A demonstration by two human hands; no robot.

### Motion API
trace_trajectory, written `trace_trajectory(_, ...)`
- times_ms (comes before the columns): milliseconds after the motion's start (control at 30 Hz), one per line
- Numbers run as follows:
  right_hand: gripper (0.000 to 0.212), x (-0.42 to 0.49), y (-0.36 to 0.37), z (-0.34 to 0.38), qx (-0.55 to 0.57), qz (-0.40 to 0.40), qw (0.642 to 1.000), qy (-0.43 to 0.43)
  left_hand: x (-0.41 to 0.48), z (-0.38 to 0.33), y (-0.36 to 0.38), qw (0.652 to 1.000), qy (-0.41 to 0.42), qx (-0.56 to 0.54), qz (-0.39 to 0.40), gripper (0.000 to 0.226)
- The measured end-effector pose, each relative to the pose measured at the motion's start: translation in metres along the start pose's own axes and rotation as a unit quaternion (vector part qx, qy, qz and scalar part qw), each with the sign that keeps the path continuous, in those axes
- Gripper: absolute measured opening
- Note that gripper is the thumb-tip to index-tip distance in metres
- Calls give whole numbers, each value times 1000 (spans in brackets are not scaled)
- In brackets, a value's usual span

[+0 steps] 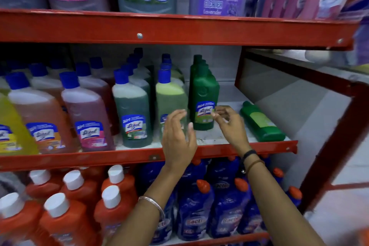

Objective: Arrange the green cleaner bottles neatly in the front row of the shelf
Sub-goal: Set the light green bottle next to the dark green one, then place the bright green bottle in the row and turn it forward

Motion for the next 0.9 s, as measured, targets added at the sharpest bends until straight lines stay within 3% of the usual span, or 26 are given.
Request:
trace_trajectory(167, 34, 27, -71, -29, -250, -15, 968, 13, -7, -49, 96, 967, -67, -115, 219, 28)
trace_trajectory(267, 37, 35, -107, -45, -312, -78, 941, 106, -13, -56, 162, 915, -153, -123, 354, 37)
trace_trajectory(367, 41, 42, -133, -64, -292, -63, 924, 239, -24, -63, 214, 833, -221, -89, 499, 47)
trace_trajectory(467, 39, 48, -148, -73, -169, -77, 938, 292, -33, -69, 246, 778, -277, -112, 553, 57)
trace_trajectory(567, 17, 45, -154, -77, -39, -114, 945, 302, -32, -70, 260, 789, -298, -122, 523, 65)
trace_trajectory(733, 44, 40, -150, -88, 82, -125, 952, 266, -26, -69, 231, 839, -286, -93, 453, 55)
trace_trajectory(900, 35, 33, -123, -65, 208, -89, 954, 195, -7, -69, 177, 906, -200, -35, 371, 67)
Point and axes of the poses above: each hand's wrist, its own x-axis towards the middle knuckle, its own y-axis out of the palm, z = x × y, the point moved 6 cm from there along x, towards the middle knuckle, and after that the axes turned 13 degrees about x, right-handed, at the moved point
